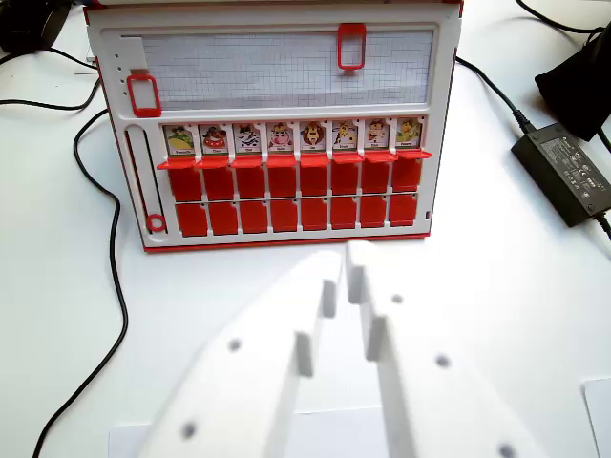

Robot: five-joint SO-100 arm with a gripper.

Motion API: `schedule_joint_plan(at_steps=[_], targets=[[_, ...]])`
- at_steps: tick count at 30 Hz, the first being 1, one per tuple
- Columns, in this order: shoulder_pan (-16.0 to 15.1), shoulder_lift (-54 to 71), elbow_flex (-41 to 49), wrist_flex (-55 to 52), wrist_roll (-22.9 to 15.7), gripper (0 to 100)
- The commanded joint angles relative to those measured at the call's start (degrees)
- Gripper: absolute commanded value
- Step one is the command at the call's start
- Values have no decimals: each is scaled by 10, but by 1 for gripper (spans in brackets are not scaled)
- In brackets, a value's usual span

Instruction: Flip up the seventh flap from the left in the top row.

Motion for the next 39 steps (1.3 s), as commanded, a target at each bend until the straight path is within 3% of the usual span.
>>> schedule_joint_plan(at_steps=[1,13,20,26,34,39], targets=[[5,16,-9,-3,11,0],[18,14,-4,4,13,0],[29,-13,32,4,51,0],[66,-76,64,-27,86,0],[115,-216,25,-63,118,0],[127,-318,-18,-90,132,0]])
